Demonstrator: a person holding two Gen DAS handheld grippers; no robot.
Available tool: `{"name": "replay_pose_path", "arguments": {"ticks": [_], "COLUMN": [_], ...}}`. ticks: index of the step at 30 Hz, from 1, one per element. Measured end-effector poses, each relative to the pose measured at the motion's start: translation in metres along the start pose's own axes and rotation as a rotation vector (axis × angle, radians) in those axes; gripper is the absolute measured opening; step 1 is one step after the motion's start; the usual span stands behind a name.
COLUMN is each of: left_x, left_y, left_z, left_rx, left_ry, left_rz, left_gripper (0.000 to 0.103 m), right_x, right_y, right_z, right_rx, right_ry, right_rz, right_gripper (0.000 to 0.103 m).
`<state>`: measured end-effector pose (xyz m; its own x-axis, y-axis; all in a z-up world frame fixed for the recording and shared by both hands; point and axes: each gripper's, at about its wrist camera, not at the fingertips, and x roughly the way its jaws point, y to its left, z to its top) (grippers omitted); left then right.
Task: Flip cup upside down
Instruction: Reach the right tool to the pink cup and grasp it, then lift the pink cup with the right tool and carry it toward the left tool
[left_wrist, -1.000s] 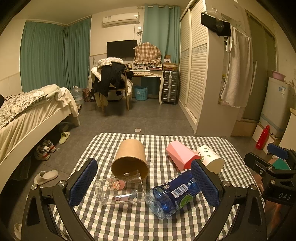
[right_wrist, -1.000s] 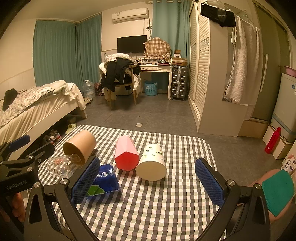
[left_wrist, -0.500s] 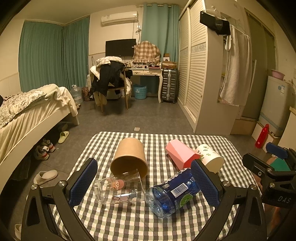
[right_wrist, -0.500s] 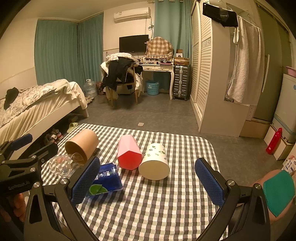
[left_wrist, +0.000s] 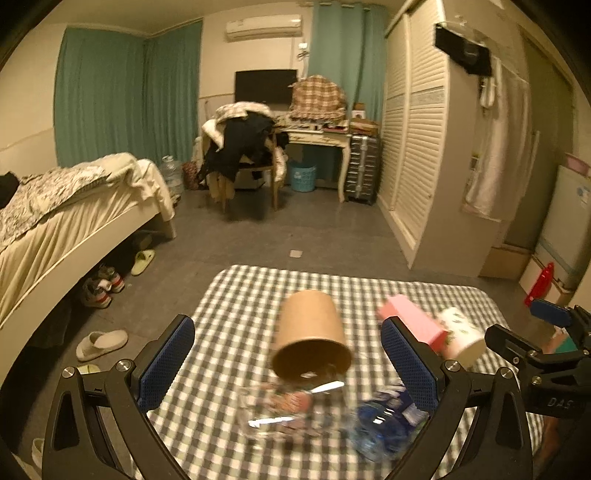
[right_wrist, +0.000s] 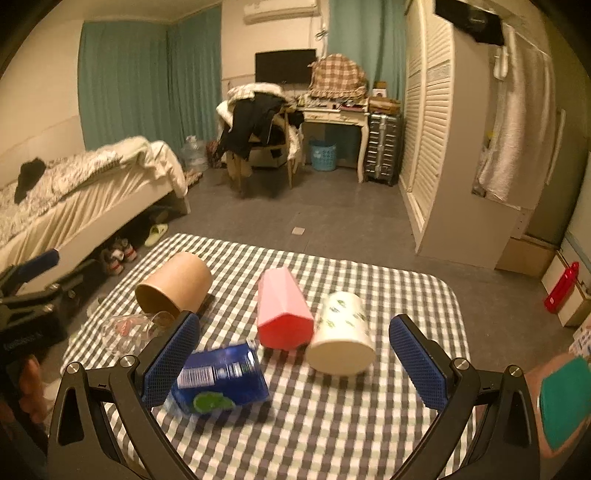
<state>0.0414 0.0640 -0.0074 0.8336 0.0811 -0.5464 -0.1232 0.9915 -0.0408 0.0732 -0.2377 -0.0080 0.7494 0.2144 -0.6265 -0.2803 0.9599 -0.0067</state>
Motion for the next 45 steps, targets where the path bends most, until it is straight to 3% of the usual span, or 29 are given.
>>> {"name": "replay_pose_path", "arguments": {"ticks": [6,10,14,19,22,24,25,31,37,41,45], "left_x": [0.019,0.025,0.027,0.03,0.031,0.031,0.032,0.03,0.016,0.003,-0.013], "left_y": [0.023,0.031,0.029,0.029,0.029,0.027,0.026,0.022,0.014,0.001,-0.019], "left_z": [0.001,0.002,0.001,0.002,0.001,0.001,0.001,0.002,0.003,0.003,-0.001], "left_rx": [-0.041,-0.057,-0.047,-0.045,-0.049,-0.051,-0.048,-0.04,-0.037,-0.016,0.028], "left_ry": [0.044,0.059,0.07,0.084,0.084,0.086,0.085,0.079,0.053,0.034,0.014], "left_rz": [0.045,0.031,0.019,0.019,0.014,0.013,0.014,0.015,-0.01,-0.055,-0.099], "left_gripper": [0.103,0.103,0.103,0.103,0.103,0.103,0.103,0.103,0.103,0.103,0.103], "right_x": [0.067,0.109,0.147,0.168,0.176,0.182,0.183,0.15,0.063,0.009,-0.025], "right_y": [0.029,0.038,0.035,0.028,0.024,0.02,0.017,0.021,0.013,0.003,-0.004], "right_z": [0.015,0.015,0.01,0.004,0.001,-0.001,-0.001,0.016,0.038,0.024,-0.013], "right_rx": [-0.103,-0.131,-0.11,-0.123,-0.149,-0.164,-0.158,-0.136,-0.118,-0.083,-0.036], "right_ry": [0.126,0.219,0.337,0.39,0.416,0.432,0.431,0.357,0.247,0.23,0.269], "right_rz": [0.01,-0.014,0.011,-0.071,-0.097,-0.117,-0.11,-0.094,-0.121,-0.168,-0.207], "right_gripper": [0.103,0.101,0.093,0.092,0.081,0.062,0.062,0.061,0.061,0.061,0.061]}}
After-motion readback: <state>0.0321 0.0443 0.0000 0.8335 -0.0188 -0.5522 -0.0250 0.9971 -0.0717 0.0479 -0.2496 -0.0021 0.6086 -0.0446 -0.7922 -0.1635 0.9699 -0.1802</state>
